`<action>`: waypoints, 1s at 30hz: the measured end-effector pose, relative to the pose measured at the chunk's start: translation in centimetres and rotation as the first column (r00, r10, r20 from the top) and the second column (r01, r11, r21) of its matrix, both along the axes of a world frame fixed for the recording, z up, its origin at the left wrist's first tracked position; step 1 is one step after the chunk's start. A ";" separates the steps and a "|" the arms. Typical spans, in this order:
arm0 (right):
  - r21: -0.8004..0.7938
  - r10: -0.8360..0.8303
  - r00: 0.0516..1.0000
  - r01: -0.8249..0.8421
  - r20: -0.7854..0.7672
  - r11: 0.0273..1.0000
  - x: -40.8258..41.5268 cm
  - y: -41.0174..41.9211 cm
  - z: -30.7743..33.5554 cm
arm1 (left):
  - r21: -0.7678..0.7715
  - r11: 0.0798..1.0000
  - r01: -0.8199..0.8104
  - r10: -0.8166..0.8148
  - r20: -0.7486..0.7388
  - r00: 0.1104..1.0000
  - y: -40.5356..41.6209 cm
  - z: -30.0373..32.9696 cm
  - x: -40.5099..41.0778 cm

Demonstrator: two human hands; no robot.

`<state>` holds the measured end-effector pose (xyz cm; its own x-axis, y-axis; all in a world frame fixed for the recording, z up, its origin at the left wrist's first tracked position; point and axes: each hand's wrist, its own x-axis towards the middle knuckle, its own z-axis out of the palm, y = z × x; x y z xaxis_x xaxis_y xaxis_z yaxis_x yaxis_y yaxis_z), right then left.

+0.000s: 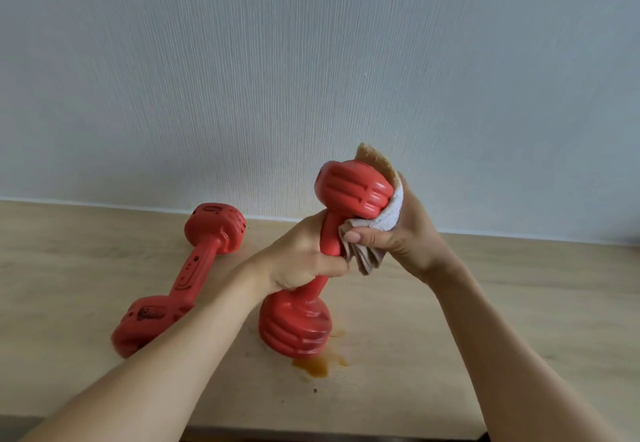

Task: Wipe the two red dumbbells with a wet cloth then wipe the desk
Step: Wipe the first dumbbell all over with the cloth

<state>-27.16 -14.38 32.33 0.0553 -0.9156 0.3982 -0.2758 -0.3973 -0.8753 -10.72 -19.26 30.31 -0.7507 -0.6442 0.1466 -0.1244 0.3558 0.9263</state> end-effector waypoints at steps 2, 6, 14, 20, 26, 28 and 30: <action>-0.017 -0.069 0.998 0.069 0.014 0.997 0.3 -0.1 -0.2 | 0.029 1.000 -0.010 0.009 0.040 0.999 -0.2 0.5 0.3; -0.033 -0.186 0.982 0.187 0.034 0.982 1.0 -0.2 -0.5 | -0.302 0.907 -0.294 0.352 0.160 0.922 0.8 0.7 0.5; -0.174 -0.283 0.956 0.266 -0.080 0.948 3.0 -0.5 -0.2 | -0.257 0.898 -0.358 0.375 0.019 0.927 1.0 -1.1 -0.1; -0.173 -0.086 0.995 0.076 -0.055 0.982 0.4 -0.8 -0.6 | -0.078 0.974 -0.214 0.209 -0.071 0.975 1.4 -0.6 0.2; -0.049 0.014 0.996 -0.009 0.091 0.999 -0.5 -1.4 -1.0 | 0.164 0.987 0.003 0.020 -0.140 0.990 1.5 0.0 0.1; -0.023 0.019 0.989 -0.016 0.144 1.000 -0.6 -1.3 -1.0 | 0.218 0.975 0.048 -0.012 -0.164 0.986 1.3 0.4 0.4; -0.015 0.030 0.986 -0.028 0.165 0.999 -0.7 -1.1 -1.1 | 0.267 0.960 0.085 -0.043 -0.161 0.986 1.2 0.6 0.7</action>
